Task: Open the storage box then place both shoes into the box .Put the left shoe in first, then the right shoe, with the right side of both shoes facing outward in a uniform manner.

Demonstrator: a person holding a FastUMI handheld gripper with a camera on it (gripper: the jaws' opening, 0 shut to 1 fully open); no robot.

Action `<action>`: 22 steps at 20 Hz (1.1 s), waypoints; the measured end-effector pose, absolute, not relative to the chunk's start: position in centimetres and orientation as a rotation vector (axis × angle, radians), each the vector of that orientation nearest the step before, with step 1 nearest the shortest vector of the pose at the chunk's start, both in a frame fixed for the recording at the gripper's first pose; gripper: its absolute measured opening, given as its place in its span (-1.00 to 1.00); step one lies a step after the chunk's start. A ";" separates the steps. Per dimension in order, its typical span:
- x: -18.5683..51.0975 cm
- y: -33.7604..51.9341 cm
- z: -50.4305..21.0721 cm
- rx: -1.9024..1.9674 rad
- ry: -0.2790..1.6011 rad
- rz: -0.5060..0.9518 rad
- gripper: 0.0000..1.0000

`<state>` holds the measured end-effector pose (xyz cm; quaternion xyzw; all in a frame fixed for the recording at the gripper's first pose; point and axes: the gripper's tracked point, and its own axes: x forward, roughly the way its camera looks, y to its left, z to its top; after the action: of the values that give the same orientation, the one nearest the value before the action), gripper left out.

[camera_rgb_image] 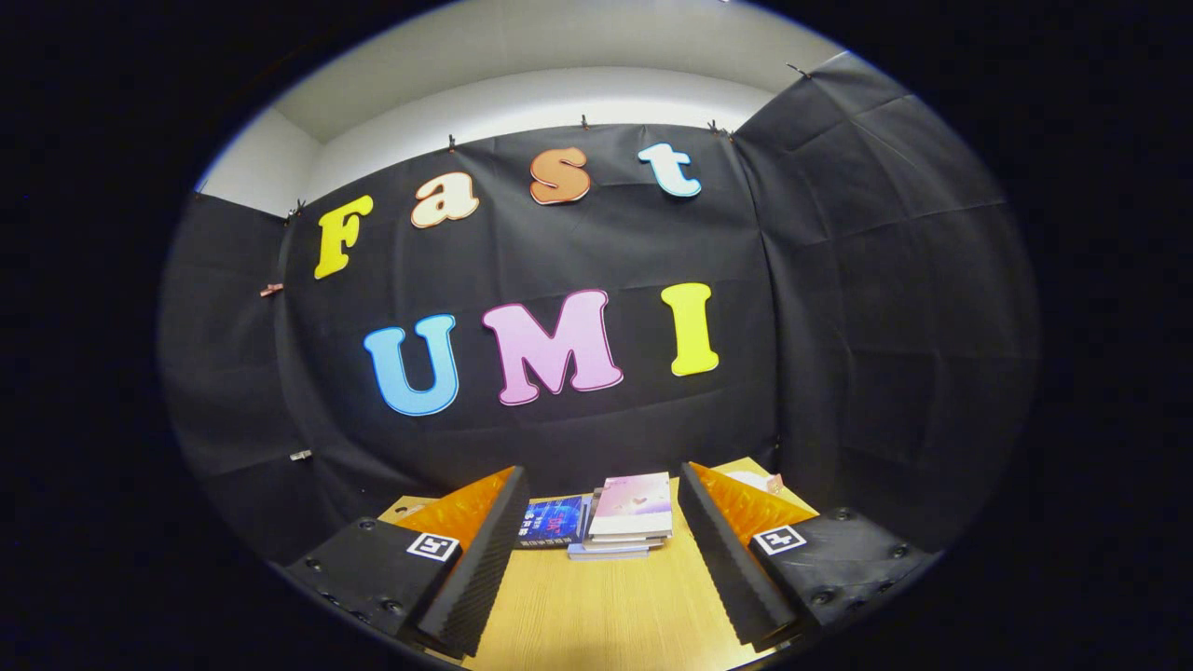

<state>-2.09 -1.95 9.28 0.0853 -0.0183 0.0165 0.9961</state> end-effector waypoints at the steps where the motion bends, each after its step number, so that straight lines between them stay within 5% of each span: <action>1: -2.0 -1.6 9.0 0.165 -0.029 0.035 0.97; 22: -0.5 0.6 9.0 0.058 -0.025 0.018 0.97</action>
<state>-0.47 0.56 9.05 0.0292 -0.0123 0.0091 0.9995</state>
